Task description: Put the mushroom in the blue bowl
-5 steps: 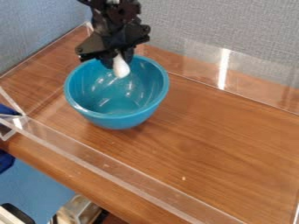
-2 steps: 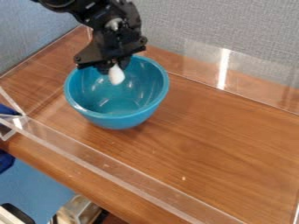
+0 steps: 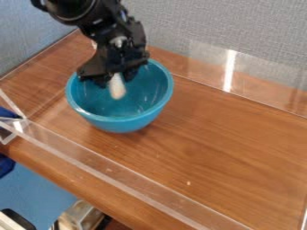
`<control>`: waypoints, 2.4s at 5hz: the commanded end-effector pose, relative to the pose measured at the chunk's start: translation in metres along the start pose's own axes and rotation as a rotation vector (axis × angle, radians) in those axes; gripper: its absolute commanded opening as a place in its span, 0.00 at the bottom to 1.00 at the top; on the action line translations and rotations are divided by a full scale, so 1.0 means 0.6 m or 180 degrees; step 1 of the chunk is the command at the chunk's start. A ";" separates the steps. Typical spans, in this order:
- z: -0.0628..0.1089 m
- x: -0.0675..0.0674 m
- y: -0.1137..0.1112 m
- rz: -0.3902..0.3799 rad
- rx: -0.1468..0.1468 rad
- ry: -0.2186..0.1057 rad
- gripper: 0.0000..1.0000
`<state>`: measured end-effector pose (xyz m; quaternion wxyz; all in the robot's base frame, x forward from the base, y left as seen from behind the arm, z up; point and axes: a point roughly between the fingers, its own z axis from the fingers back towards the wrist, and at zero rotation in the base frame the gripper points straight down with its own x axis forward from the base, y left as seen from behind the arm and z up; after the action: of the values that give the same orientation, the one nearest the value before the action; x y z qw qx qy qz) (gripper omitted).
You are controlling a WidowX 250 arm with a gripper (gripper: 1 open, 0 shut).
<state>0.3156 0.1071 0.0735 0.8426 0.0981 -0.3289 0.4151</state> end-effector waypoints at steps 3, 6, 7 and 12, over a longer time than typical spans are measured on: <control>0.010 0.002 -0.001 -0.0018 0.0092 -0.0086 1.00; 0.011 -0.003 0.005 -0.0025 0.0238 -0.0106 1.00; 0.012 -0.004 0.007 -0.0024 0.0288 -0.0109 1.00; 0.028 -0.002 0.013 -0.0023 0.0436 -0.0112 1.00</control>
<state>0.2947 0.1058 0.0674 0.8335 0.1723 -0.2894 0.4380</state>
